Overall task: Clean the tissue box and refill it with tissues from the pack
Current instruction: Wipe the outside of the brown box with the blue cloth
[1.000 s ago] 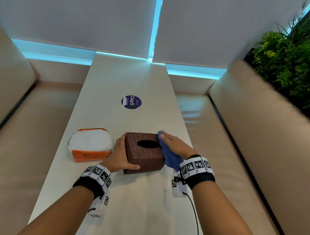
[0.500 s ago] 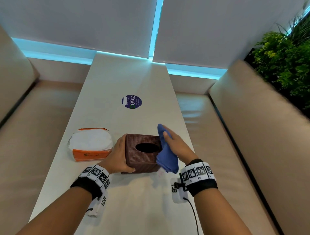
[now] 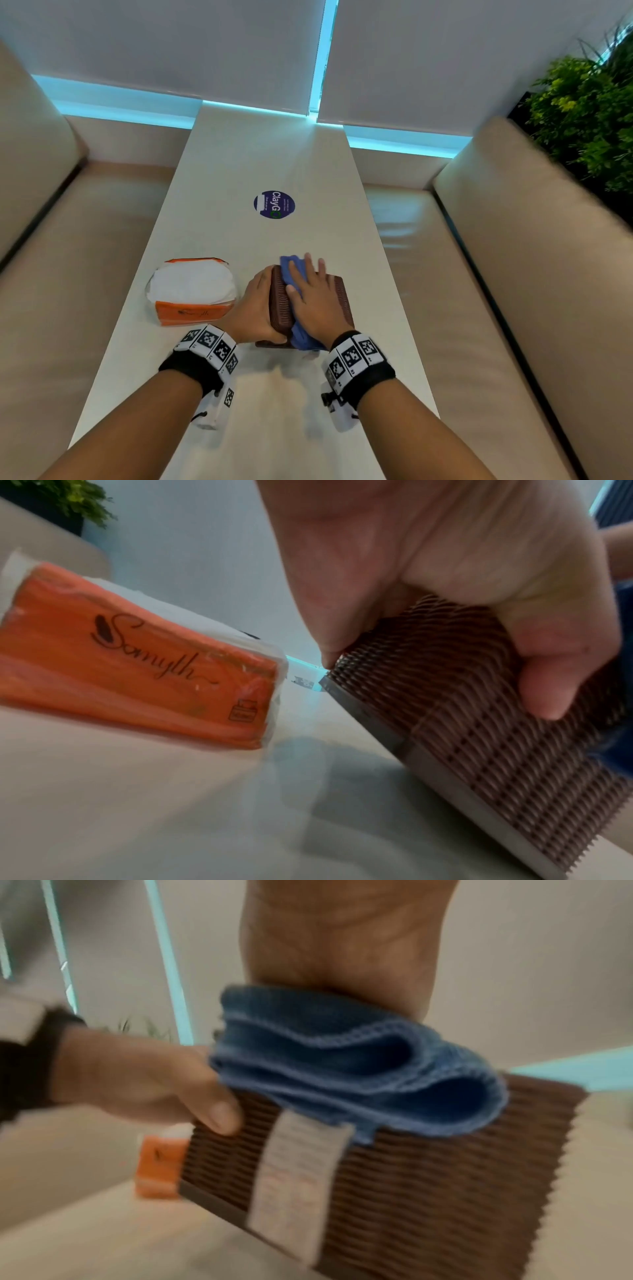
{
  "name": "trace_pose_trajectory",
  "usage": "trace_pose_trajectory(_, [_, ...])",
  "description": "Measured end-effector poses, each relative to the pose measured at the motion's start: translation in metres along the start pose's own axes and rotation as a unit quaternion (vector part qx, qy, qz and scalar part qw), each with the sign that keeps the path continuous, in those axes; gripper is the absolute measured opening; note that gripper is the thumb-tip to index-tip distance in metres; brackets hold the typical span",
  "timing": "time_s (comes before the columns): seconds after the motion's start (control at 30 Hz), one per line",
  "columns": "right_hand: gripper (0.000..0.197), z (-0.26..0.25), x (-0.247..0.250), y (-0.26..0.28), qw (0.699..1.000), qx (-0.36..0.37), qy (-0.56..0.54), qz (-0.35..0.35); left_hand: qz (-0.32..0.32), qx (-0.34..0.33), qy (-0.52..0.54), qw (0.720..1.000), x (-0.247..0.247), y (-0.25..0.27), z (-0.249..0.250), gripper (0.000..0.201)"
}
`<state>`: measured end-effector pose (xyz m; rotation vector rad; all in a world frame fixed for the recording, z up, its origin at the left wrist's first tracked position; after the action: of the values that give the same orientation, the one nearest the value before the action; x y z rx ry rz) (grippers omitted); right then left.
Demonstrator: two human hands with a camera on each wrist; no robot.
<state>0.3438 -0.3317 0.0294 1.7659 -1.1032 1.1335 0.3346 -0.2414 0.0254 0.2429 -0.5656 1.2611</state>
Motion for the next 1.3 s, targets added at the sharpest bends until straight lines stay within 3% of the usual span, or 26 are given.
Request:
trace_pose_trajectory(0.13, [0.054, 0.079, 0.000, 0.006, 0.977, -0.211, -0.013, -0.007, -0.016, 0.038, -0.001, 0.999, -0.003, 0.003, -0.011, 0.126])
trace_pose_trajectory(0.2, [0.054, 0.089, -0.003, 0.005, 0.969, -0.238, -0.063, -0.018, -0.020, 0.044, -0.006, 0.999, -0.004, -0.001, -0.008, 0.129])
trace_pose_trajectory(0.27, [0.052, 0.078, -0.003, -0.001, 0.975, -0.195, -0.102, -0.012, -0.024, 0.051, -0.012, 0.998, -0.007, -0.005, -0.005, 0.131])
trace_pose_trajectory(0.37, [0.049, 0.030, 0.004, -0.006, 0.989, -0.028, -0.143, 0.009, -0.015, 0.026, -0.009, 1.000, -0.004, -0.009, 0.008, 0.127])
trace_pose_trajectory(0.5, [0.045, -0.015, 0.015, 0.022, 0.973, 0.137, -0.179, 0.055, -0.038, 0.037, 0.023, 0.998, 0.000, -0.012, 0.008, 0.124])
trace_pose_trajectory(0.57, [0.050, -0.017, 0.012, 0.040, 0.966, 0.194, -0.150, 0.086, -0.069, 0.067, 0.015, 0.995, -0.002, -0.010, -0.001, 0.137])
trace_pose_trajectory(0.7, [0.052, 0.007, 0.006, 0.057, 0.961, 0.209, -0.118, 0.139, -0.068, 0.079, 0.018, 0.994, -0.002, -0.007, -0.013, 0.140])
trace_pose_trajectory(0.83, [0.046, 0.001, 0.009, 0.047, 0.962, 0.132, -0.176, 0.161, -0.061, 0.077, 0.017, 0.995, 0.000, -0.009, -0.011, 0.138])
trace_pose_trajectory(1.0, [0.048, 0.000, -0.005, 0.057, 0.960, 0.199, -0.108, 0.165, -0.067, 0.072, 0.013, 0.995, 0.001, -0.009, -0.012, 0.133])
trace_pose_trajectory(1.1, [0.059, 0.043, -0.014, 0.061, 0.974, 0.146, -0.078, 0.158, -0.064, 0.081, 0.018, 0.995, 0.001, -0.009, -0.022, 0.133])
trace_pose_trajectory(1.17, [0.059, 0.085, -0.024, 0.060, 0.981, 0.047, -0.140, 0.129, -0.066, 0.086, 0.023, 0.994, 0.001, -0.010, -0.024, 0.135])
trace_pose_trajectory(1.27, [0.046, 0.134, -0.039, 0.068, 0.959, -0.114, -0.256, 0.046, -0.070, 0.092, 0.029, 0.993, 0.001, -0.011, -0.023, 0.134])
trace_pose_trajectory(1.3, [0.045, 0.143, -0.036, 0.071, 0.951, -0.148, -0.267, 0.051, -0.070, 0.093, 0.030, 0.993, 0.000, -0.010, -0.024, 0.134])
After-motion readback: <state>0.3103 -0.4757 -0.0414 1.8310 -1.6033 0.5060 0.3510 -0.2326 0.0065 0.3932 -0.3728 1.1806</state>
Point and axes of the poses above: each hand's wrist, its own y-axis away from the middle knuckle, its own x-axis out of the back of the hand, z = x × y, the point moved 10 cm from there along -y, towards the middle knuckle, and after that the axes turned 6 degrees about y, right-handed, at the moved point
